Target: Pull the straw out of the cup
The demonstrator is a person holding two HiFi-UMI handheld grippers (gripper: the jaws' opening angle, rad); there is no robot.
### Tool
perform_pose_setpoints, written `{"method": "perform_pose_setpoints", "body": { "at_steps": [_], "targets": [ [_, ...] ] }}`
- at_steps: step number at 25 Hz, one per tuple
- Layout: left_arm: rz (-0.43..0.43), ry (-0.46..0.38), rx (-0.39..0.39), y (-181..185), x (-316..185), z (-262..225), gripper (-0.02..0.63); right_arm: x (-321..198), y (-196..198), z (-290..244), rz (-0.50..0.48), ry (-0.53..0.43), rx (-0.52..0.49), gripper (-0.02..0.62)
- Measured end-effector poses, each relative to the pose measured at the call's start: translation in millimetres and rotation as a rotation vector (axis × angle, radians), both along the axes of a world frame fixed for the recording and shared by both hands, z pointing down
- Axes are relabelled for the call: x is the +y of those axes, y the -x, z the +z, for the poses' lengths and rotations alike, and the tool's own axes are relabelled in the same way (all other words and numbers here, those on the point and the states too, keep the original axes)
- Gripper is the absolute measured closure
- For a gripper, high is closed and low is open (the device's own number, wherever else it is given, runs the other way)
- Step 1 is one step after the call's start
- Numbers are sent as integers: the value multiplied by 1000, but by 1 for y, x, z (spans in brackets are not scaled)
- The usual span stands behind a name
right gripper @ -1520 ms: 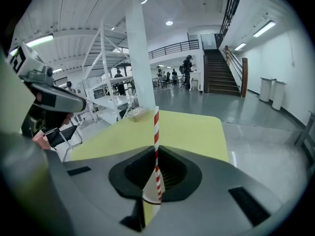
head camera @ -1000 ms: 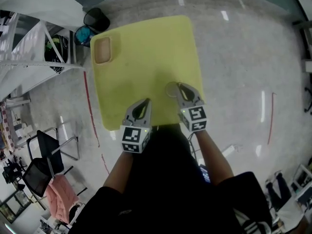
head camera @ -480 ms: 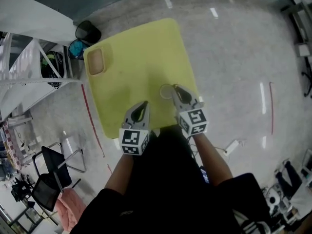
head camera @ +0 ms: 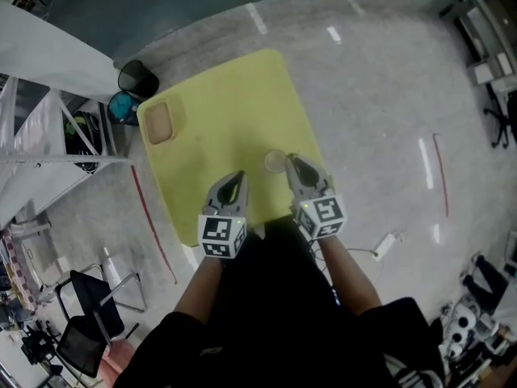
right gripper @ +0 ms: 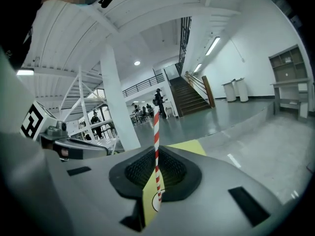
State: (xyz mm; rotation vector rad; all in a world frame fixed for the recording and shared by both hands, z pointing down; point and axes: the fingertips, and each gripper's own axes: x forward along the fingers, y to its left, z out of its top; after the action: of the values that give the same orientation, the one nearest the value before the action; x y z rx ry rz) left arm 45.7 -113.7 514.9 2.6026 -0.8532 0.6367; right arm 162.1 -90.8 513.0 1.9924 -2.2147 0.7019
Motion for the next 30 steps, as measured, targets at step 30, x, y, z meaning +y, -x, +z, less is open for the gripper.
{"method": "perform_pose_setpoints", "body": {
  "at_steps": [30],
  "targets": [
    [175,-136,226,24,21,-104,561,80,48,-138,267,-245,146,566]
  ]
}}
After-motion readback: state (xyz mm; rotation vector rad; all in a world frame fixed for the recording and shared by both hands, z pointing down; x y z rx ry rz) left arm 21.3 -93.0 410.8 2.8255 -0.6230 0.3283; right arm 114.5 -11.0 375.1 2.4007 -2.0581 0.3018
